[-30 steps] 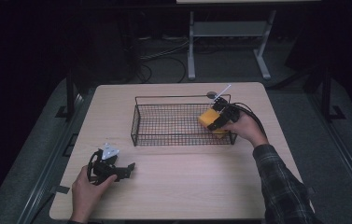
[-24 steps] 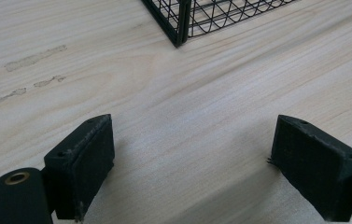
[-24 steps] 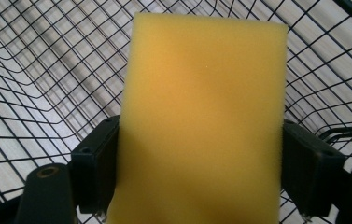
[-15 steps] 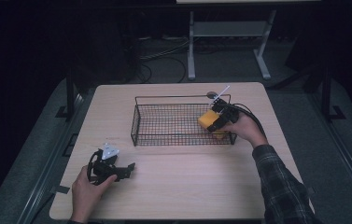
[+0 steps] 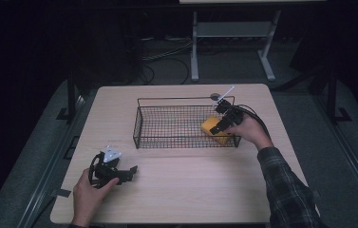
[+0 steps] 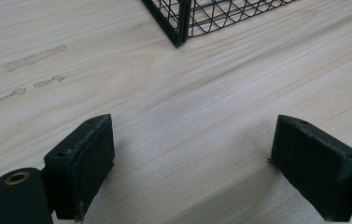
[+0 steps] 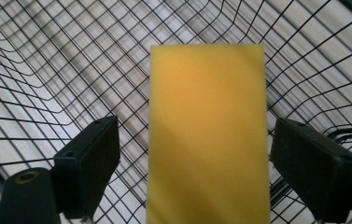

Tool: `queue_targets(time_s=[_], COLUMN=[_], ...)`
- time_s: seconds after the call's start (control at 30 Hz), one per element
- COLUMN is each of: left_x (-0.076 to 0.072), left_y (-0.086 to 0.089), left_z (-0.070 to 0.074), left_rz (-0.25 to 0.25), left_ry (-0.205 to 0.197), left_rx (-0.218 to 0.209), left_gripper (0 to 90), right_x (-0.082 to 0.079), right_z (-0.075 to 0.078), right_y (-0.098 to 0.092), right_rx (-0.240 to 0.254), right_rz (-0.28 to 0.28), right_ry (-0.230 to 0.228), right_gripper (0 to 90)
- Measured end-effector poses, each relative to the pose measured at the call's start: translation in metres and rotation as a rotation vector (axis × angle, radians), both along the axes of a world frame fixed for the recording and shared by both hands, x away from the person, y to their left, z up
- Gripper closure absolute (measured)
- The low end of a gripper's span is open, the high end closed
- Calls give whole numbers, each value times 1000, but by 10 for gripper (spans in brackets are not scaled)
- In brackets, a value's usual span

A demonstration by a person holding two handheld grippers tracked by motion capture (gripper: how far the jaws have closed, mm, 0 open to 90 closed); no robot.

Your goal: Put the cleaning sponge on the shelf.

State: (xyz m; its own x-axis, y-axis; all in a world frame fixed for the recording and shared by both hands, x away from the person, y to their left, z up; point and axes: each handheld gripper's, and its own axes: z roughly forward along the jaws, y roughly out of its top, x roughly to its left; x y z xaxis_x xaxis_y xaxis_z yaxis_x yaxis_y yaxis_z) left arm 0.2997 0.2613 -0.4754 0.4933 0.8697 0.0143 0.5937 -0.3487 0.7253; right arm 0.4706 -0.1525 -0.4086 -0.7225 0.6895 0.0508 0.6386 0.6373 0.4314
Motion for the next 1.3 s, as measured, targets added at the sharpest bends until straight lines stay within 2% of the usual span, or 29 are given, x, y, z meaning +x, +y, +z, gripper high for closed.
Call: queue_targets(time_s=[0.33, 0.53, 0.67, 0.87, 1.3], left_x=[0, 0, 0, 0, 0], left_y=[0, 0, 0, 0, 0], left_z=[0, 0, 0, 0, 0], left_rz=[0, 0, 0, 0, 0], left_ry=[0, 0, 0, 0, 0], left_rx=[1, 1, 1, 0, 1], left_gripper=[125, 125, 125, 125, 125], right_x=[-7, -22, -29, -48, -100], right_z=[17, 34, 38, 36, 25], right_y=[-6, -17, -24, -40, -77], right_rx=[32, 66, 80, 103, 168], right_rz=[-10, -24, -31, -50, -104], right_ry=[-26, -72, -92, -119, -188], right_gripper=[137, 82, 75, 34, 28])
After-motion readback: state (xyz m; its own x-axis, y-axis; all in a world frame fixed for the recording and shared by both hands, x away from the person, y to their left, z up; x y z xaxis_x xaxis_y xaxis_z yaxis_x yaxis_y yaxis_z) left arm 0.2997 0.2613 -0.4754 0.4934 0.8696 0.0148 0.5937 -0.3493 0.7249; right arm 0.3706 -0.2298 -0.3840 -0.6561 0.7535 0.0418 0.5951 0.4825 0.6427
